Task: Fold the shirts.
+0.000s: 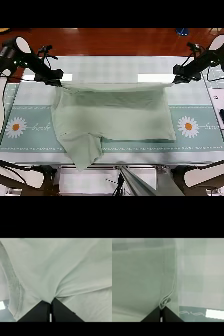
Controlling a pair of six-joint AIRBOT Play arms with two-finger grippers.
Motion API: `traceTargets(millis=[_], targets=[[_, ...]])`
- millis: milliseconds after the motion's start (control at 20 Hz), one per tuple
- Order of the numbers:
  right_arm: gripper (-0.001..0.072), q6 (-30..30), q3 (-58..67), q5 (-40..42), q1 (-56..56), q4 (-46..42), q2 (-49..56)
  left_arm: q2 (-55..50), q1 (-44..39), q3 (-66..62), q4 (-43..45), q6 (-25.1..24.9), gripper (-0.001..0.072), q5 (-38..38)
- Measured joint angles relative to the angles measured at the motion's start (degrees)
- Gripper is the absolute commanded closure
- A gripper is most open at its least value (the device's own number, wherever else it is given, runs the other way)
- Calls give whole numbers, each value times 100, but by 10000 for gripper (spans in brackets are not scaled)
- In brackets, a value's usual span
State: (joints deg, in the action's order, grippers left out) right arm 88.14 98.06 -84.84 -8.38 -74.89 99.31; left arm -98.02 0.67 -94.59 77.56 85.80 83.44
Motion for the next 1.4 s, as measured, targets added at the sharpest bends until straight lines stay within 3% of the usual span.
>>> traceTargets(millis=[50, 150, 350, 400, 550, 650, 1050, 1100, 1150, 1400], targets=[[505, -2, 0, -20, 0, 9, 17, -7, -13, 0, 2, 15, 421, 55], [502, -164, 20, -103, -4, 15, 20, 9, 0, 0, 15, 20, 326, 92], [500, -592, 184, -651, -57, -422, -254, 345, 275, 0, 20, -9, 314, 437], [439, -636, 216, -817, -98, -664, -398, 496, 398, 0, 20, -33, 312, 544], [419, -693, 229, -1390, -400, -1182, -837, 1001, 791, 76, 17, -92, 301, 824], [419, -717, 37, -1589, -721, -1268, -1167, 1447, 1060, 444, 9, -142, 97, 955], [404, -1130, -2155, -994, -1996, -269, -2269, 3515, 1799, 4461, -308, -437, 96, 219], [381, -1207, -2365, -822, -2035, -107, -2321, 3663, 1836, 4896, -448, -492, 96, 90], [312, -1279, -2573, -625, -2063, 74, -2354, 3786, 1864, 5309, -660, -575, 96, -13], [306, -1604, -3220, 122, -2081, 835, -2430, 4019, 1897, 6544, -1333, -833, 97, -540]])
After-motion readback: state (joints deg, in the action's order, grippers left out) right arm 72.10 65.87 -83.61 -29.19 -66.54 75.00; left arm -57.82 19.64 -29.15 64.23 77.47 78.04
